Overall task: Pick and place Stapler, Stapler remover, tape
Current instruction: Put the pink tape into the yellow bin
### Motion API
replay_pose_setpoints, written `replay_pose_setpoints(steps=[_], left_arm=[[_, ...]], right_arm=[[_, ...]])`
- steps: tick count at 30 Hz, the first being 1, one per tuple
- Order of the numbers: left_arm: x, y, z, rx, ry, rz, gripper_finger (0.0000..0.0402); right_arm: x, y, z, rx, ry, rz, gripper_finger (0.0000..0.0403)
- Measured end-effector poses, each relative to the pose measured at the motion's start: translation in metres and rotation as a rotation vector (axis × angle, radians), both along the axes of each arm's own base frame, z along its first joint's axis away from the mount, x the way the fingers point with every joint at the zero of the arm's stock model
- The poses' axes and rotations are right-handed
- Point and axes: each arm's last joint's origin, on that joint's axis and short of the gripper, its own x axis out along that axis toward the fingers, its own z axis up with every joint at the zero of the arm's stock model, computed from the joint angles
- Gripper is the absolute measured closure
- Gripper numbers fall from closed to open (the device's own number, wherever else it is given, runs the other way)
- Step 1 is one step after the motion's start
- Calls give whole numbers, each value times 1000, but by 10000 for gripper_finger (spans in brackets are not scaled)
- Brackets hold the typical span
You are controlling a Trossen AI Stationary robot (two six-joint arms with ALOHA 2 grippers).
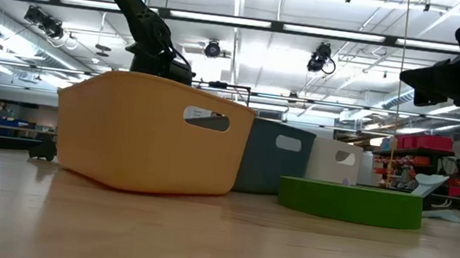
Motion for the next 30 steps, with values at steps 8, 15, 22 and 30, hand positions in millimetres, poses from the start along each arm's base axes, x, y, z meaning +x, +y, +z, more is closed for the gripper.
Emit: replay_pose_setpoints(steps=[8,15,22,30], left_arm=[[0,0,0,6,-6,6,172],[0,1,0,9,-4,7,214],[1,1,0,10,-5,8,252],[1,1,0,8,-6,8,275]], right_arm=[[0,0,0,0,0,0,390],[0,0,0,0,1,0,390],[0,0,0,0,1,0,390],[0,0,0,0,0,0,390]])
